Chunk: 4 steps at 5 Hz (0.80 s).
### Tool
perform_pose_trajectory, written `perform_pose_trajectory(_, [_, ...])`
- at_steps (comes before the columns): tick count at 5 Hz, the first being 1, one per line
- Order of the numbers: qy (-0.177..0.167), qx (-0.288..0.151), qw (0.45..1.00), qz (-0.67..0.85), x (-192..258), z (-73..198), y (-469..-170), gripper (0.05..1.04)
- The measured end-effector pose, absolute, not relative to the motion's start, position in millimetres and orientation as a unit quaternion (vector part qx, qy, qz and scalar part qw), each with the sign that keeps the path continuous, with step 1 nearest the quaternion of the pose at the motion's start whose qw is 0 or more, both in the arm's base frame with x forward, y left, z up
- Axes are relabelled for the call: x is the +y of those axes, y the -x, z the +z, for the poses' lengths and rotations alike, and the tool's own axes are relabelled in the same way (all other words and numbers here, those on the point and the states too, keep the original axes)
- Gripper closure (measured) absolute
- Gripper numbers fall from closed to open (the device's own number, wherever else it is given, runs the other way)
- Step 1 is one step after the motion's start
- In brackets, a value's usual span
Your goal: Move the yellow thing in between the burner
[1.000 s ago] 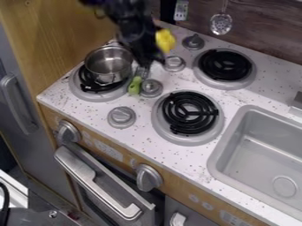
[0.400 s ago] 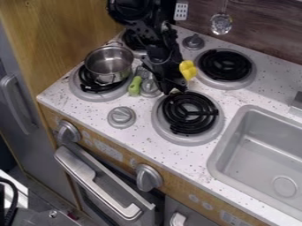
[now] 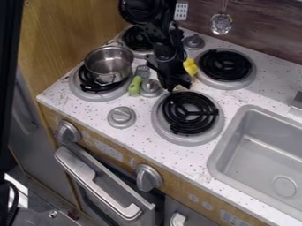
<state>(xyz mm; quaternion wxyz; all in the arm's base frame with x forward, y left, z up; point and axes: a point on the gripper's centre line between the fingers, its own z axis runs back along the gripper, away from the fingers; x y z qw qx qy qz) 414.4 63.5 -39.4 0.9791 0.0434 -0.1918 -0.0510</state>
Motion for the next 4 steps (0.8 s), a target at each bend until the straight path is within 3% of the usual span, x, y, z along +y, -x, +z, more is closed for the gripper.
perform_pose_trajectory(1, [-0.049, -0.157, 0.985, -0.046, 66, -41, -406, 0.829])
perform_pose_trajectory(2, [-0.059, -0.111, 0.991, -0.051, 70, -15, -393, 0.561])
perform_pose_trajectory(3, [-0.065, -0.097, 0.992, -0.050, 72, 15, -382, 0.249])
perform_pose_trajectory(4, [-0.038, -0.084, 0.994, -0.057, 66, 32, -371, 0.083])
